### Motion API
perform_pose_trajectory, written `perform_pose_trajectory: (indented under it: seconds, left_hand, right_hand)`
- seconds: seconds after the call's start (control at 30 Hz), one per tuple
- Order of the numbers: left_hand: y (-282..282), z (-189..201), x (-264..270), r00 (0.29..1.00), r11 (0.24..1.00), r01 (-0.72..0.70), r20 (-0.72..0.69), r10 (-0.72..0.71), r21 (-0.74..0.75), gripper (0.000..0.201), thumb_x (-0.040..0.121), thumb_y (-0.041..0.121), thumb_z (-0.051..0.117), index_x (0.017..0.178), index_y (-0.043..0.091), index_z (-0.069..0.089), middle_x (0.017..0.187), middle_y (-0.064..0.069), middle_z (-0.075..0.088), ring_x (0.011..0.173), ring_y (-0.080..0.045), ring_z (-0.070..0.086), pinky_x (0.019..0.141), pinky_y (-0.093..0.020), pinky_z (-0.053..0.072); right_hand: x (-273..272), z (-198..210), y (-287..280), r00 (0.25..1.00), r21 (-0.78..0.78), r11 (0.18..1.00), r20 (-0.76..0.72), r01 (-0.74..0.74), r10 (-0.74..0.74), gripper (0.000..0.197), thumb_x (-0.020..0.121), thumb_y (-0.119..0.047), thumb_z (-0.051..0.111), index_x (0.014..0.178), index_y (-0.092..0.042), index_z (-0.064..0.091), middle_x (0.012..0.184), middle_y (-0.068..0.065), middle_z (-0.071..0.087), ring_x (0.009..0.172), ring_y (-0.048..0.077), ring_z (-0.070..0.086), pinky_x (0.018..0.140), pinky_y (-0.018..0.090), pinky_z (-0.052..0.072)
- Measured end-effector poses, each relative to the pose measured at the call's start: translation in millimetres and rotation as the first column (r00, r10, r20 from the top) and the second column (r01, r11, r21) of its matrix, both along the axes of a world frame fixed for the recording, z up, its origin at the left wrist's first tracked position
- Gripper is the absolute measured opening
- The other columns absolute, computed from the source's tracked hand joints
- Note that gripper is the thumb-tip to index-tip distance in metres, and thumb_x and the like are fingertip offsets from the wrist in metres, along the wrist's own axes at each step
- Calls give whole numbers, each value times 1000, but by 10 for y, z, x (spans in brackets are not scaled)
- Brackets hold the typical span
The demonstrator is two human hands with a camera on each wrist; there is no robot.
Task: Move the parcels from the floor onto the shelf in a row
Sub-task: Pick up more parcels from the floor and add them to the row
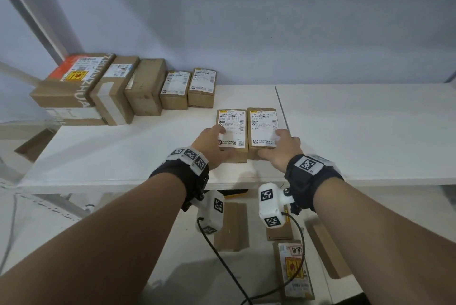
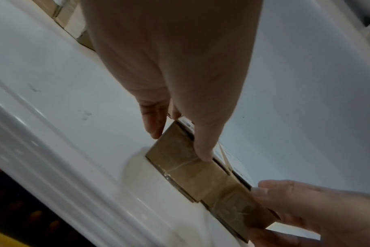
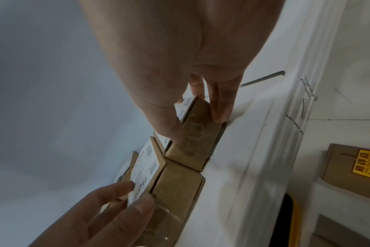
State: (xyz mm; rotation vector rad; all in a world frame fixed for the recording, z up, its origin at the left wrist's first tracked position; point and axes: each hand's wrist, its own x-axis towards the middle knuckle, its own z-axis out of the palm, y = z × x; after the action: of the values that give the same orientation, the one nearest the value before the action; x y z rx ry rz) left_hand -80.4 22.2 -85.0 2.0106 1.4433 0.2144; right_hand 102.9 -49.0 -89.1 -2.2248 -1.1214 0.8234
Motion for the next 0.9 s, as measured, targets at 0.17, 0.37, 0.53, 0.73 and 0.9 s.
perform_pose_trajectory:
  seconds: [0.17,0.37,0.53,0.73,0.9]
  left_hand:
    - [113,13,59,997,995,-78,22,77,55,43,91,27,64,131,22,51,133,-7,40,93,-17,51,79,-21,42]
    - [456,30,361,989,990,-132,79,127,50,38,90,26,63,128,22,59,129,-8,42,86,-20,53,80,-21,45]
    - [783,102,532,995,992,-97,26,95,77,41,91,15,57,132,20,60,137,-8,53,111,-23,58,94,-29,49]
    - [1055,119,629,980,981,51,-201,-13,187,39,94,3,43,130,10,57,128,-9,58,109,-23,58,89,-28,49]
    - [1195,63,690,924,961,188,-368,-103,204,35,89,0,44,122,4,56,128,-9,51,111,-20,55,83,-26,46]
  right_hand:
    - [57,-17,150,988,-4,995,-118,101,-101,54,76,-26,65,127,-12,50,125,10,56,102,27,60,77,32,53]
    - [262,-44,582,980,14,990,-143,142,-139,42,79,-19,60,119,-9,56,114,11,63,96,29,62,63,27,48]
    - [448,-65,1006,968,84,984,-209,158,-138,45,72,-19,59,115,-7,58,112,10,65,100,31,62,74,33,52]
    - [534,-32,1362,970,107,986,-220,128,-102,25,81,-9,59,106,-5,55,95,9,62,88,28,57,64,29,40]
    - [533,-27,1577,967,109,988,-243,110,-81,24,83,-7,58,107,-7,53,108,14,59,92,28,54,78,34,46]
